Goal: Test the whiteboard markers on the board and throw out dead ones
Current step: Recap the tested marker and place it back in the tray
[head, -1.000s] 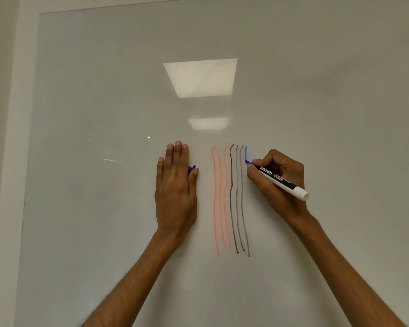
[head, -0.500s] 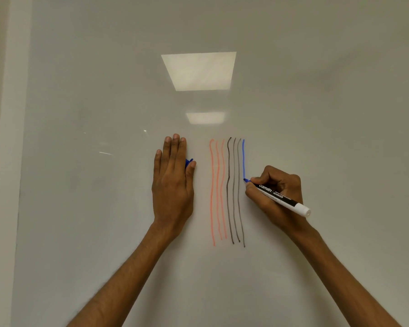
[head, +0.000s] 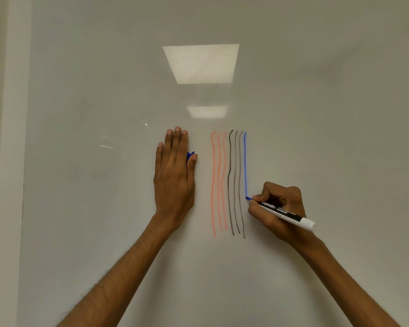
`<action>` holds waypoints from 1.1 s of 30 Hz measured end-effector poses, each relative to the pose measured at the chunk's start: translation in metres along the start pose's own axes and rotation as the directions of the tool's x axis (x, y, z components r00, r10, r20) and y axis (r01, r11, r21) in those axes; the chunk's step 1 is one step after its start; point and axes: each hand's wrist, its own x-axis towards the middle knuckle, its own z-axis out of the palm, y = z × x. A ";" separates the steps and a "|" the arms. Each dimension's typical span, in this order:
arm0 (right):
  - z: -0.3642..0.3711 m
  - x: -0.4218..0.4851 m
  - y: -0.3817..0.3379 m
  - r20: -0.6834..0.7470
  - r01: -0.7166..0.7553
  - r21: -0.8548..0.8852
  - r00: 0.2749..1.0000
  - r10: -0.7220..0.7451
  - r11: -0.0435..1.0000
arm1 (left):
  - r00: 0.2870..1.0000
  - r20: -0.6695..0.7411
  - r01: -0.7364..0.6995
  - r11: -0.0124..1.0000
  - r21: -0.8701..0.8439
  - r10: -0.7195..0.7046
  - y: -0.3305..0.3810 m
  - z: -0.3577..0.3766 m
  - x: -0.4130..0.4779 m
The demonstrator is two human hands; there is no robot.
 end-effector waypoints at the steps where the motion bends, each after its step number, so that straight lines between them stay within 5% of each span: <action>1: 0.000 -0.002 0.000 0.006 0.001 -0.004 1.000 -0.001 1.000 | 1.000 -0.001 0.001 1.000 0.002 -0.001 0.000 0.000 0.000; 28: -0.012 -0.043 -0.005 0.268 -0.065 -0.104 0.959 0.090 0.993 | 1.000 -0.001 0.015 1.000 -0.006 -0.015 0.002 0.000 -0.003; 33: -0.013 -0.020 -0.025 0.049 -0.246 0.268 0.969 0.242 0.931 | 1.000 0.000 0.021 1.000 0.000 -0.021 0.003 0.000 -0.003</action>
